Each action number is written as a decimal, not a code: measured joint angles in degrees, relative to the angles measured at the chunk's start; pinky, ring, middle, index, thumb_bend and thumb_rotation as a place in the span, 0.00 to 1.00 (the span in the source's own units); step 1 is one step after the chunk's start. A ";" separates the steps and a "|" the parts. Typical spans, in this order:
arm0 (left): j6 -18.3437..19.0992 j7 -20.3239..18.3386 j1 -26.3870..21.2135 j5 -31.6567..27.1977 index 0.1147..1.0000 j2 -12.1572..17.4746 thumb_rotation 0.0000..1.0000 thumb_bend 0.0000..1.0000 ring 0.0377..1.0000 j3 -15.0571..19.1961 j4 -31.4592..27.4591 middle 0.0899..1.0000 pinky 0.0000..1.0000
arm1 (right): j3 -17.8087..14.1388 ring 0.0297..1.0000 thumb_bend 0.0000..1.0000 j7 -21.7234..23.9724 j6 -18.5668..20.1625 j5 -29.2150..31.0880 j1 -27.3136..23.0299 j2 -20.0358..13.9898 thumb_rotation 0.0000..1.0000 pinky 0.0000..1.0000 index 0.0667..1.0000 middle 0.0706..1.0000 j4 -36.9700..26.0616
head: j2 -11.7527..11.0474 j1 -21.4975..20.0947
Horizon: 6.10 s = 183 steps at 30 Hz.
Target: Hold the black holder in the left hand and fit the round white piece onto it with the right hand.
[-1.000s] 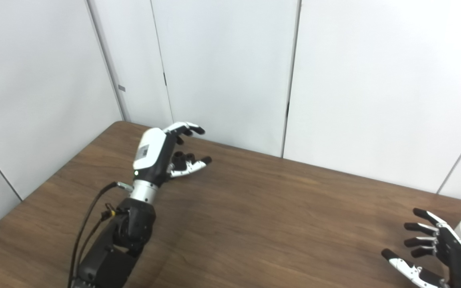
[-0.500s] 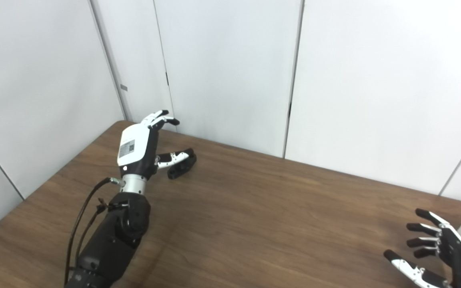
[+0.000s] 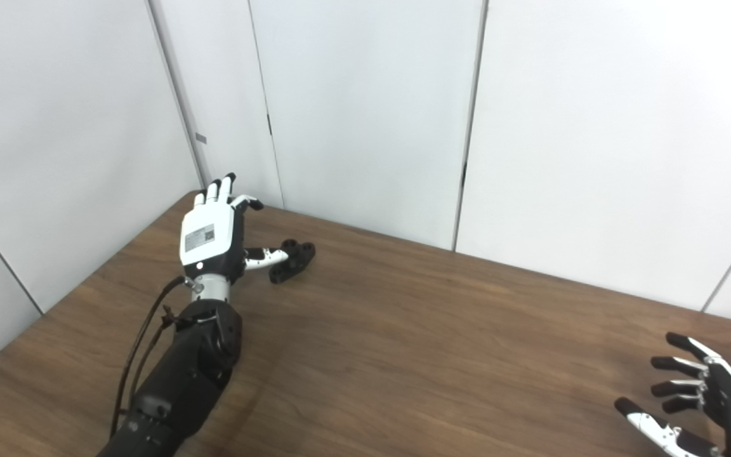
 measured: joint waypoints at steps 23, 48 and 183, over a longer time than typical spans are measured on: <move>1.42 -0.61 -1.38 -5.77 0.59 1.49 0.54 1.00 1.00 -2.60 7.76 1.00 1.00 | 0.00 0.50 0.53 0.34 2.13 -0.27 0.57 0.02 0.00 0.41 0.74 0.62 -3.04 | 0.97 -0.61; -0.33 2.16 -4.58 -8.98 0.57 1.48 0.35 1.00 1.00 -6.48 16.78 1.00 1.00 | -0.08 0.51 0.53 0.48 3.98 -0.86 1.57 0.03 0.00 0.42 0.73 0.62 -5.06 | 1.94 -1.32; -49.92 -15.92 -9.83 -24.37 0.41 -3.54 0.07 0.52 1.00 -38.38 19.93 0.98 1.00 | 0.50 0.51 0.51 -1.67 -1.63 -2.54 -0.21 1.01 0.00 0.43 0.75 0.63 -2.97 | 9.14 -28.04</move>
